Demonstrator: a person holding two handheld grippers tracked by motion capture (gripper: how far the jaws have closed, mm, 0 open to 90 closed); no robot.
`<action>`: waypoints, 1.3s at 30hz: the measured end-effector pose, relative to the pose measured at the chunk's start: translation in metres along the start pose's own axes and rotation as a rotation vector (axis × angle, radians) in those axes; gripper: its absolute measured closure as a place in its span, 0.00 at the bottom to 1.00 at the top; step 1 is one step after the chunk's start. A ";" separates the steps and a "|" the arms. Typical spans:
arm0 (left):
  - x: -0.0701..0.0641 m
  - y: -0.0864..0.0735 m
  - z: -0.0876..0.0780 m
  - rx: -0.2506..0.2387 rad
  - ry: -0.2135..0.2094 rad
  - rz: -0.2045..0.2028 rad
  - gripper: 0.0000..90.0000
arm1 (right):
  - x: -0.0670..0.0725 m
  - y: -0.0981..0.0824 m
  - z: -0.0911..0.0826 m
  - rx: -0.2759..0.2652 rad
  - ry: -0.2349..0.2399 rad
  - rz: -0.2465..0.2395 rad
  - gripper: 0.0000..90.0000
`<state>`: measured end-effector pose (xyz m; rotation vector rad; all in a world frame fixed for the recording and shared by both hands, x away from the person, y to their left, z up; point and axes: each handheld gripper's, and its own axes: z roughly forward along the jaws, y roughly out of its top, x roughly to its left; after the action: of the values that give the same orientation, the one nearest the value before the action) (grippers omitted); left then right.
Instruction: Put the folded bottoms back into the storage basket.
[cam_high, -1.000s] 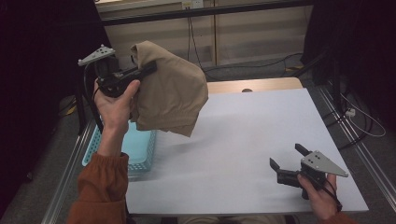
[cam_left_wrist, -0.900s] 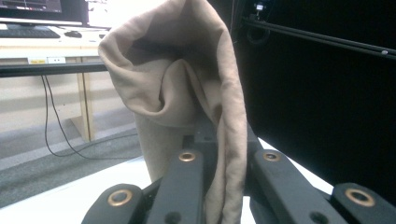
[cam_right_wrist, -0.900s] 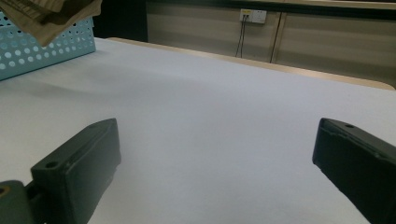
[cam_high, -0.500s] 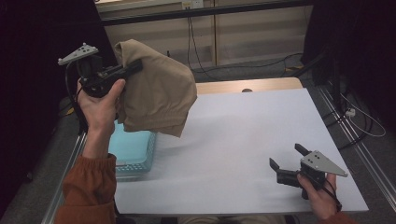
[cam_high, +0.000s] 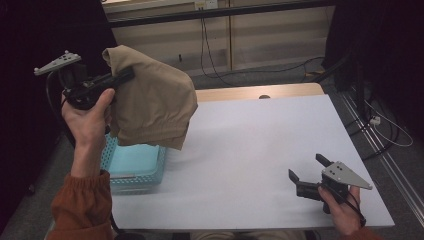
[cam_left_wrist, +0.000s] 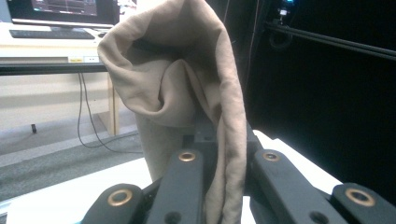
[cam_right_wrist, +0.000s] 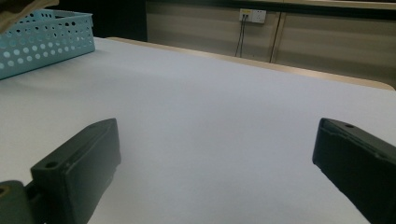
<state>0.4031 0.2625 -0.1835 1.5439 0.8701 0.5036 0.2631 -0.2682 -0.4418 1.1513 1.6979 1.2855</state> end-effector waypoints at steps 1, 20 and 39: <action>0.001 0.000 -0.003 0.003 0.003 0.003 0.95 | 0.000 0.000 0.000 0.001 0.000 0.000 0.01; 0.027 -0.016 -0.052 0.002 0.083 -0.037 0.95 | 0.001 0.000 0.001 0.007 -0.001 -0.004 0.01; 0.036 -0.049 -0.072 0.036 0.113 -0.065 0.95 | 0.002 0.000 0.002 0.008 0.006 -0.003 0.01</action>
<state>0.3598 0.3355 -0.2249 1.5261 1.0178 0.5353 0.2642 -0.2660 -0.4420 1.1510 1.7101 1.2825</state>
